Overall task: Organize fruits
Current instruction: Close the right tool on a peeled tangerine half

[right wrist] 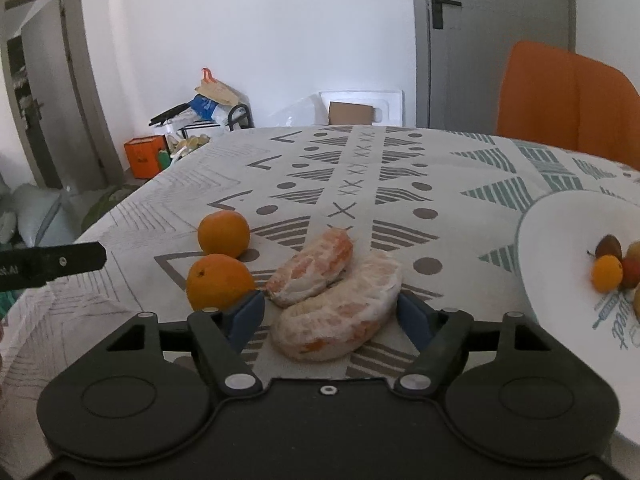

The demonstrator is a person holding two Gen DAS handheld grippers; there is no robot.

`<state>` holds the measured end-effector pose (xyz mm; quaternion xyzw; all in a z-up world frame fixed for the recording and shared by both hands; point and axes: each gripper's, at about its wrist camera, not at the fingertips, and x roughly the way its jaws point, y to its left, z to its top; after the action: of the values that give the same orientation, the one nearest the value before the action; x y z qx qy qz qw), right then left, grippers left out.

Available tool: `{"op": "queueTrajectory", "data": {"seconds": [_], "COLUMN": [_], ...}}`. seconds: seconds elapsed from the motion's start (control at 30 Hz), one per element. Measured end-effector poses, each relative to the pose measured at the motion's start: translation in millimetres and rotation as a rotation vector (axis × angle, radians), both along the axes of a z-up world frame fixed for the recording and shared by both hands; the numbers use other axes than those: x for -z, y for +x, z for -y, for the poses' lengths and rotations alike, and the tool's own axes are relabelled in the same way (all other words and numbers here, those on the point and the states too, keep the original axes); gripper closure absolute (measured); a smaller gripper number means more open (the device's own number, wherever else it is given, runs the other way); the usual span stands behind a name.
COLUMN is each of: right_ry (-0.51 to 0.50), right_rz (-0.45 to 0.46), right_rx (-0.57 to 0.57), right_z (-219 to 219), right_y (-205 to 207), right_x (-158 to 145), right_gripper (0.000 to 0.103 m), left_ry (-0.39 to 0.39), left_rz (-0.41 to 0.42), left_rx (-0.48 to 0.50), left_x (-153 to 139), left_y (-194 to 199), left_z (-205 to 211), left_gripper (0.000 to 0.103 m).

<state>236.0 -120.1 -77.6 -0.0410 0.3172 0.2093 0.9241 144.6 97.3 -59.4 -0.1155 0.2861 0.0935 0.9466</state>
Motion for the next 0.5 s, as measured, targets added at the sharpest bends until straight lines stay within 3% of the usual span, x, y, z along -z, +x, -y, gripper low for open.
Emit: {"op": "queueTrajectory", "data": {"seconds": [0.17, 0.5], "right_ry": [-0.057, -0.053], "right_rz": [0.026, 0.017], "right_rx": [-0.011, -0.023], "right_z": [-5, 17], "right_y": [-6, -29], "right_x": [0, -5], "right_gripper": [0.041, 0.041], "left_ry": [0.000, 0.009], "left_rz": [-0.005, 0.002], "left_rx": [-0.011, 0.020], "left_x": [-1, -6], "left_y": [-1, -3], "left_z": [0, 16], "left_gripper": [0.010, 0.010]}}
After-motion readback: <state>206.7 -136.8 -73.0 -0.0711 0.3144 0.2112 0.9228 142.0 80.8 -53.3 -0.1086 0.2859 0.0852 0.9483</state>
